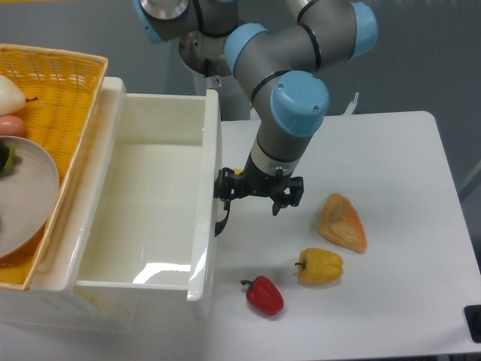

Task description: Slide the top white drawer open

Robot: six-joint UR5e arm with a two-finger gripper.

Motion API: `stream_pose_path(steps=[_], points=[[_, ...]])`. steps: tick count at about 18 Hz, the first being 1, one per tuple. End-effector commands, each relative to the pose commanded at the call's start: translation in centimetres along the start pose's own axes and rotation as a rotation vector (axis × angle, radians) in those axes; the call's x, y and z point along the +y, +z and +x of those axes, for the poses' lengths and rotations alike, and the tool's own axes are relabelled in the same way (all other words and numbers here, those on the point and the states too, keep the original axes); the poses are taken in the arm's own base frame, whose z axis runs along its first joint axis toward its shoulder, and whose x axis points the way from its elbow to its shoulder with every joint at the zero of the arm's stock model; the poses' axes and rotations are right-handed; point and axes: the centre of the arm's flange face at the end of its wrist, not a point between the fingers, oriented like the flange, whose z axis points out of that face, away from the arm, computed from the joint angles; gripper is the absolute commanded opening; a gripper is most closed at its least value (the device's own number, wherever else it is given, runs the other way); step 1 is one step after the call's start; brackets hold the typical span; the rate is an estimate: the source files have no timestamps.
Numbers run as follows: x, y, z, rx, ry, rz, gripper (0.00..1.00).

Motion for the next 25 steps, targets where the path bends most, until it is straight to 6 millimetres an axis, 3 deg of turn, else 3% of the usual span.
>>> stream_pose_path(steps=[25], points=[[0.3, 0.3, -2.0, 0.098, -0.041, 0.021, 1.00]])
